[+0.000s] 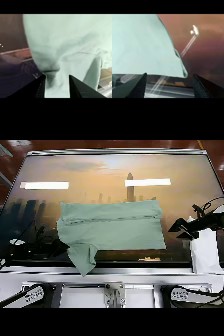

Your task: Fold the shirts.

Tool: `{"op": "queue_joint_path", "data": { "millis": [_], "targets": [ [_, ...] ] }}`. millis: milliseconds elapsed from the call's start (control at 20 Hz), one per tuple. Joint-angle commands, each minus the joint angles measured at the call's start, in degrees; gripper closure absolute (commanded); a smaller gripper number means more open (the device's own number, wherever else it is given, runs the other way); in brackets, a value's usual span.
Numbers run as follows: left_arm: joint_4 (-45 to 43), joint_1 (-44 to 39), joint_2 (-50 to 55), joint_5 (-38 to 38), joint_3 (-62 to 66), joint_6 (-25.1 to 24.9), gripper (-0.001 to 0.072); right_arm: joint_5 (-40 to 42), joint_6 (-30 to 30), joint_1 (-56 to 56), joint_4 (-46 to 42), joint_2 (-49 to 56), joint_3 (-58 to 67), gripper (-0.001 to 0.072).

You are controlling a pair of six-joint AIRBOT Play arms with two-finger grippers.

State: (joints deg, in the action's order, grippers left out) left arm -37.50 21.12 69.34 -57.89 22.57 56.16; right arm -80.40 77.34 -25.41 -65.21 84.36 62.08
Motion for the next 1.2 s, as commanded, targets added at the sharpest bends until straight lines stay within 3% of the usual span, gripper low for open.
{"op": "queue_joint_path", "data": {
  "millis": [0,250,400,450,500,950,1150],
  "targets": [
    [0.2,-0.5,0.1,-2.2,0.0,-1.8,0.0303,-2.1,0.6,-0.1,-5.2,0.1,0.0,0.0036],
    [0.2,-0.6,1.9,-3.0,0.0,-1.8,0.0323,-1.5,0.6,-0.1,-5.2,0.1,0.0,0.0036],
    [0.3,-0.6,3.9,-3.1,0.0,-1.8,0.0553,-1.0,0.6,-0.1,-5.2,0.1,-0.3,0.0036],
    [0.4,-0.6,4.4,-3.9,0.0,-2.9,0.0585,-1.1,0.6,-0.1,-5.4,0.1,-1.0,0.0036],
    [0.7,-0.6,4.6,-4.9,0.0,-4.6,0.0668,-1.1,0.5,-0.1,-5.7,0.1,-2.0,0.0036],
    [0.6,-0.5,4.6,-6.0,1.9,-6.1,0.0668,5.2,0.2,1.4,-1.4,0.4,-12.0,0.0041],
    [0.7,-0.5,4.5,-7.3,4.3,-6.0,0.0668,6.8,0.1,4.4,2.7,4.0,-12.0,0.0078]
  ]
}}
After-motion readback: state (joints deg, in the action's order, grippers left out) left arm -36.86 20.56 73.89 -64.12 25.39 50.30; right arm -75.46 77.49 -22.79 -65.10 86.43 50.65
